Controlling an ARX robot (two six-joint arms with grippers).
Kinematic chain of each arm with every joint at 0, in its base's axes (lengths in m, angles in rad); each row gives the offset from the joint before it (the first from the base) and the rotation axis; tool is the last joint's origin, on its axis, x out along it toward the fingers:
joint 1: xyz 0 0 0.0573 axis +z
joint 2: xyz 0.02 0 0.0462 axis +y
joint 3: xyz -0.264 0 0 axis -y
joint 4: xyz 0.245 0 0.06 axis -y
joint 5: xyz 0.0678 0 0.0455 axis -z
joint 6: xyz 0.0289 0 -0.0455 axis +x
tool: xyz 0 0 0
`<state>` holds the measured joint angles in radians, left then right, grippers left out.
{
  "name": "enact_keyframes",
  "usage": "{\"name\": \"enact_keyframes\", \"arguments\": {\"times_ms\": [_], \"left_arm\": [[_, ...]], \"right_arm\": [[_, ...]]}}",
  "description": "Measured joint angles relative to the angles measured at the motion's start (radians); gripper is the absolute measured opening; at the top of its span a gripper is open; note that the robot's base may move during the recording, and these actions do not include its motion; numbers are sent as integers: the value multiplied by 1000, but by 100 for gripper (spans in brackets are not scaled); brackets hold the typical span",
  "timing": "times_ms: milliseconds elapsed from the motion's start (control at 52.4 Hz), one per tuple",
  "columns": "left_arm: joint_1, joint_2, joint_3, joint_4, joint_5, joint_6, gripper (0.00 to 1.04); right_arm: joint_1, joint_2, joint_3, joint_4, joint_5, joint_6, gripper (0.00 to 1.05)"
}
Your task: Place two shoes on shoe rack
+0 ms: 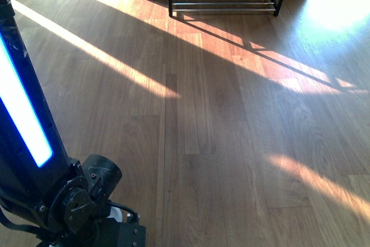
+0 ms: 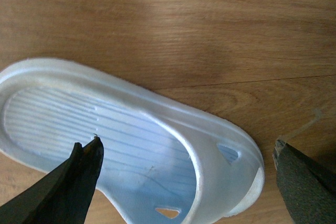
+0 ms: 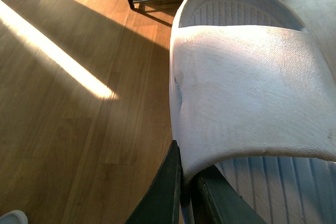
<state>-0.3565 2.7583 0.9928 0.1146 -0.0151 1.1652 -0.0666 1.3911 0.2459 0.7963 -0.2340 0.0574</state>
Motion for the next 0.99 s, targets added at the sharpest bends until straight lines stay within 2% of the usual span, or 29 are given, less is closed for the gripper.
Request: {"name": "enact_keyframes", "arguments": {"times_ms": [57,172,401,420,534,687,878,954,992], "left_arm": [[11,22,-17,84,-77,-84,95],[47,26,-69,140,-129,-177,95],[16,-9,-108,116,-73,-246,95],[16,-10,-108,115,-71,-201,95],[17,-8,-108,115,-76,-198,95],[11,47,-83,138,-74,-289,95],[10,52,-82,137,-66,-248,95],[10,52,-83,137,-66,-247,82],[10,52,-83,137,-66,-247,79]], "right_arm": [[0,0,0,0,0,0,1],[0,0,0,0,2,0,1],[0,0,0,0,2,0,1],[0,0,0,0,1,0,1],[0,0,0,0,1,0,1],[0,0,0,0,2,0,1],[0,0,0,0,0,0,1],[0,0,0,0,0,0,1],[0,0,0,0,0,0,1]]}}
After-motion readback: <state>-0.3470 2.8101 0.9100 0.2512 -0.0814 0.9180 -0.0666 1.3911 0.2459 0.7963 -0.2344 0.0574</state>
